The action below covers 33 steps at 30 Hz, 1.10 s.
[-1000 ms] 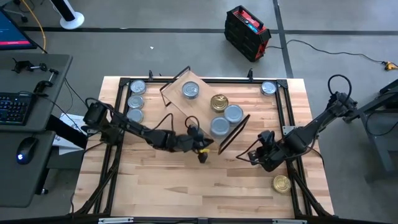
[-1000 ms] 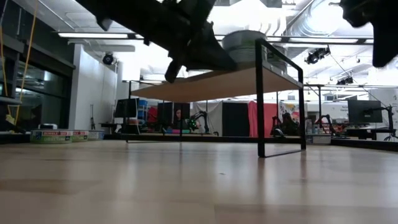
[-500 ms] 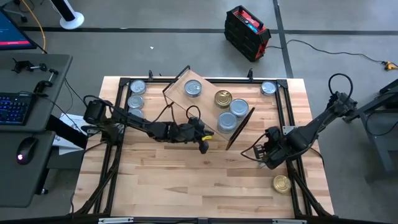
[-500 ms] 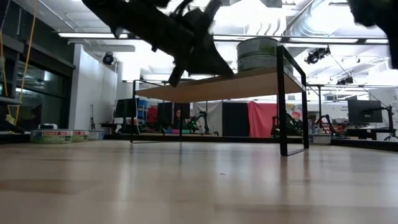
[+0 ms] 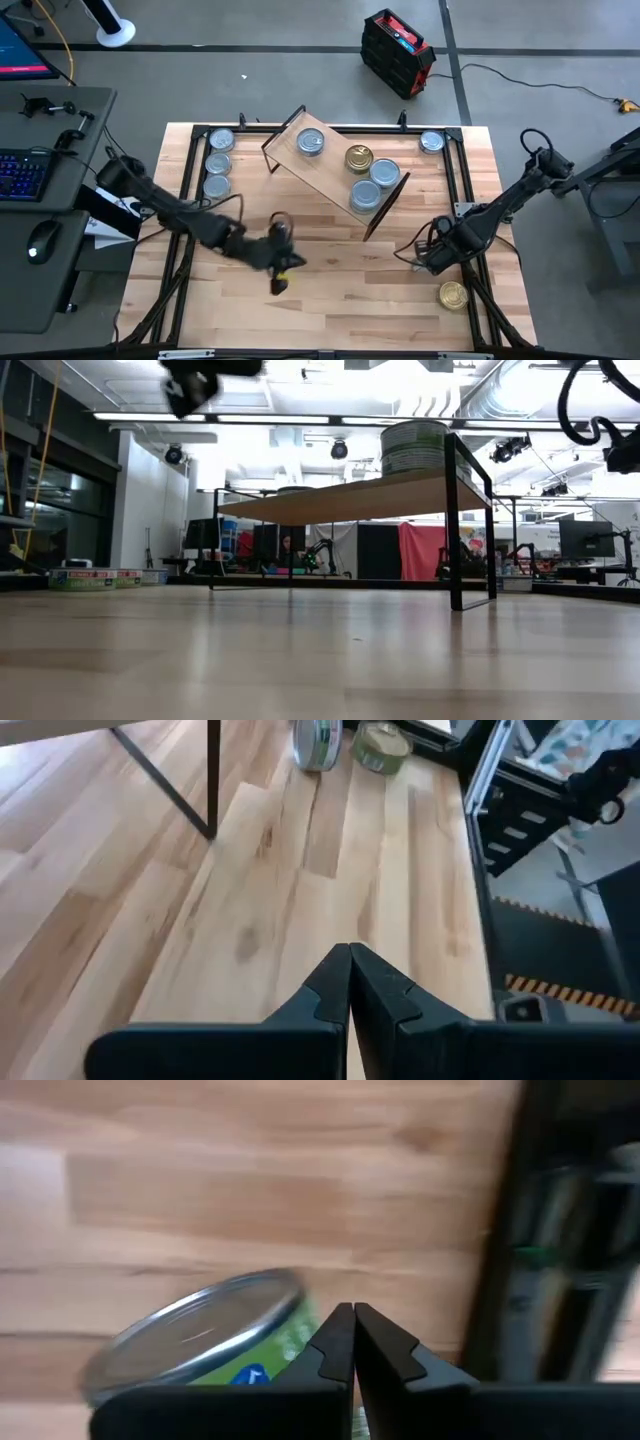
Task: Stack canned seafood by type on shelf
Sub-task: Stack the white-green tuna can on top of the other white-green tuna cans on the shelf
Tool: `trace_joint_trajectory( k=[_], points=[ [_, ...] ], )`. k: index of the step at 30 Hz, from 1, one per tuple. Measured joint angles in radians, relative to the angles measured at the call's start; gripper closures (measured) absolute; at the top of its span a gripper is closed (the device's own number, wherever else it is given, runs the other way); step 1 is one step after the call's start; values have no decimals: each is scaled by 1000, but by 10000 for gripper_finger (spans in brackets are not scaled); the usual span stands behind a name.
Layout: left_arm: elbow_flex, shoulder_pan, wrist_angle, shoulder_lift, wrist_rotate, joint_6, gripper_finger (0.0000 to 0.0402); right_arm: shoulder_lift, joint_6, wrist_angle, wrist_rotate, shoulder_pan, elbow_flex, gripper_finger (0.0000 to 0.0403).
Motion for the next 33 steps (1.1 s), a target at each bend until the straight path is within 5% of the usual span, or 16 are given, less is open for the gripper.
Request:
trace_joint_trajectory(
  k=[12, 18, 21, 25, 29, 33],
  points=[
    [0, -307, -283, -16, -355, -440, 402, 67, -5, 220, 72, 0, 30, 403],
    [0, -377, -412, -16, -390, -614, 402, 82, -38, 65, 150, 1, 180, 403],
    [0, -409, -467, -16, -392, -672, 402, 81, -149, 22, 211, 1, 284, 403],
    [0, -444, -512, -11, -410, -745, 402, 81, -428, 209, 260, -6, 359, 402],
    [0, -468, -523, -11, -420, -794, 402, 118, -682, 370, 144, -41, 388, 390],
    [0, -480, -523, -11, -420, -824, 402, 201, -905, 341, -14, -63, 437, 341]
  ],
)
